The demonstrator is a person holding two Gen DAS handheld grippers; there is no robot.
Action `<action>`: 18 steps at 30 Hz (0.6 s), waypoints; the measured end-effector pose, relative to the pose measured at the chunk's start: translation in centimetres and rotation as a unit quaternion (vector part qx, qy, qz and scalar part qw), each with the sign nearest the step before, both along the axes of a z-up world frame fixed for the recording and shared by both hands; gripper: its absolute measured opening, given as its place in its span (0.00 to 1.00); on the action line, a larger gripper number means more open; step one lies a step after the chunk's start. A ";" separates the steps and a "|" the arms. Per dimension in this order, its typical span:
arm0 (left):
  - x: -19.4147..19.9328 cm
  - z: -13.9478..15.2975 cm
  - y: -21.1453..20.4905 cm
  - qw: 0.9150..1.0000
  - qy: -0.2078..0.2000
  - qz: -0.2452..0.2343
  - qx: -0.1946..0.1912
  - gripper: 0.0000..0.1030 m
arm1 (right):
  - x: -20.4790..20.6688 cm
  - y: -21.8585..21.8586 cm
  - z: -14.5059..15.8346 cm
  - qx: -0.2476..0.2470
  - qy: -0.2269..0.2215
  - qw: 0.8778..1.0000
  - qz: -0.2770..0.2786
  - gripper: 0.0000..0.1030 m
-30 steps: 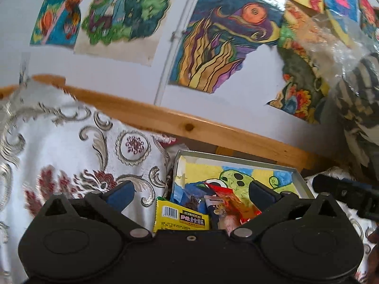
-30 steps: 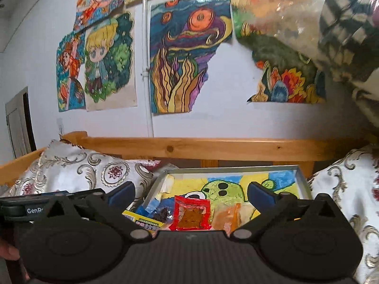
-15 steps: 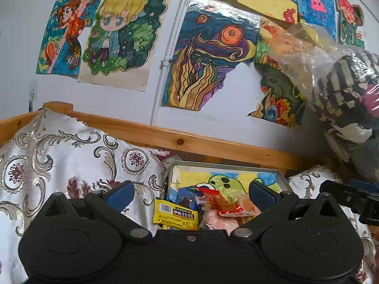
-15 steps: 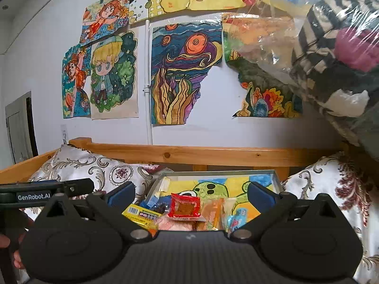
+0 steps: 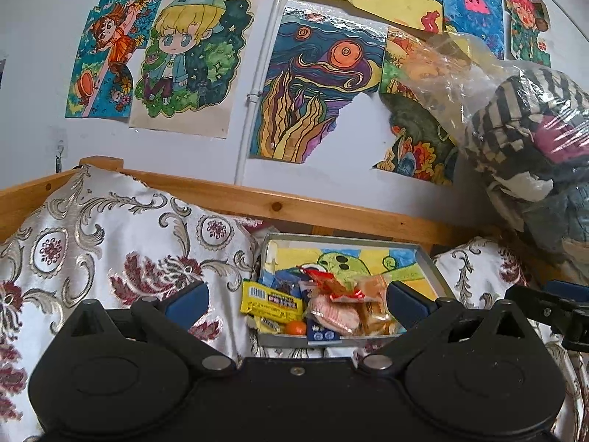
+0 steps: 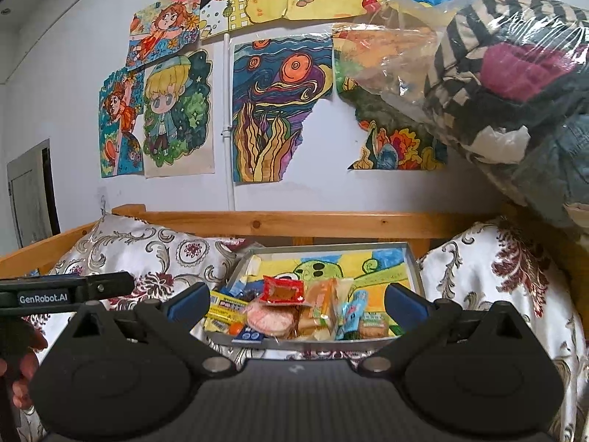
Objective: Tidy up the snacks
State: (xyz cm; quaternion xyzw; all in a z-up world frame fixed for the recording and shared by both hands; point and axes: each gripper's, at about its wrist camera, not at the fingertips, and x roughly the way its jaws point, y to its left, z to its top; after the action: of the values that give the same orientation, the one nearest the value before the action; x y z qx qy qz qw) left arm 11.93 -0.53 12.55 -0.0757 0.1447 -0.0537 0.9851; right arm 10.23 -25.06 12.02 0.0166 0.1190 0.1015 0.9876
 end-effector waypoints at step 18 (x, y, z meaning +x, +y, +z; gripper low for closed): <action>-4.8 -2.3 0.6 1.000 0.021 0.009 0.011 0.99 | -5.3 0.3 -1.6 -0.007 -0.004 1.000 -0.017 1.00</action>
State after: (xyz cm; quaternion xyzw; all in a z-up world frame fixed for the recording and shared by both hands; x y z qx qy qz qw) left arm 7.15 0.04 10.24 -0.0675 0.1652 -0.0413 0.9831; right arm 4.90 -24.80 10.41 0.0112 0.1157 0.0835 0.9897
